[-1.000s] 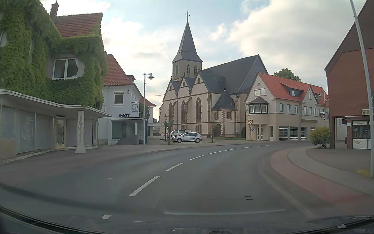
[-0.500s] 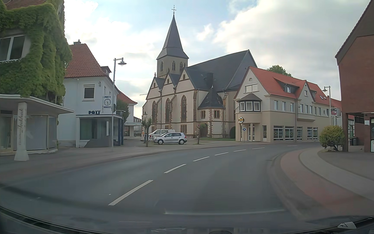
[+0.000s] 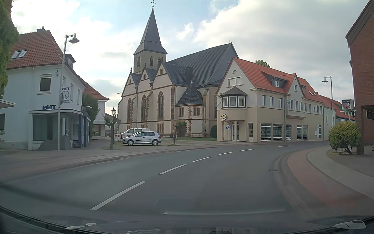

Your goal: Follow the waypoints while adhering to traffic rules and regulations

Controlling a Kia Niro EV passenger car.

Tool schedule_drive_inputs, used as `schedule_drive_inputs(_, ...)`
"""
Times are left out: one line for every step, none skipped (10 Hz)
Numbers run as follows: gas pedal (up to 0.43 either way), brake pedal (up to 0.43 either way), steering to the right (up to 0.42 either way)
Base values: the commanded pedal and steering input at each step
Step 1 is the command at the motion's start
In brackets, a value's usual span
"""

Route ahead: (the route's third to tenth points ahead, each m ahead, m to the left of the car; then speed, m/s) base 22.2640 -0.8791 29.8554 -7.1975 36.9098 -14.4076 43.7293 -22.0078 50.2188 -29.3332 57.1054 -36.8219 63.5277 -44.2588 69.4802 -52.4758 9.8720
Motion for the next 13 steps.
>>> schedule_drive_inputs(0.157, 0.0, 0.09)
schedule_drive_inputs(0.157, 0.0, 0.091)
schedule_drive_inputs(0.169, 0.0, 0.094)
schedule_drive_inputs(0.169, 0.0, 0.098)
schedule_drive_inputs(0.177, 0.0, 0.103)
schedule_drive_inputs(0.177, 0.0, 0.104)
schedule_drive_inputs(0.177, 0.0, 0.104)
schedule_drive_inputs(0.189, 0.0, 0.104)
schedule_drive_inputs(0.189, 0.0, 0.105)
schedule_drive_inputs(0.189, 0.0, 0.107)
schedule_drive_inputs(0.189, 0.0, 0.112)
schedule_drive_inputs(0.189, 0.0, 0.117)
schedule_drive_inputs(0.189, 0.0, 0.12)
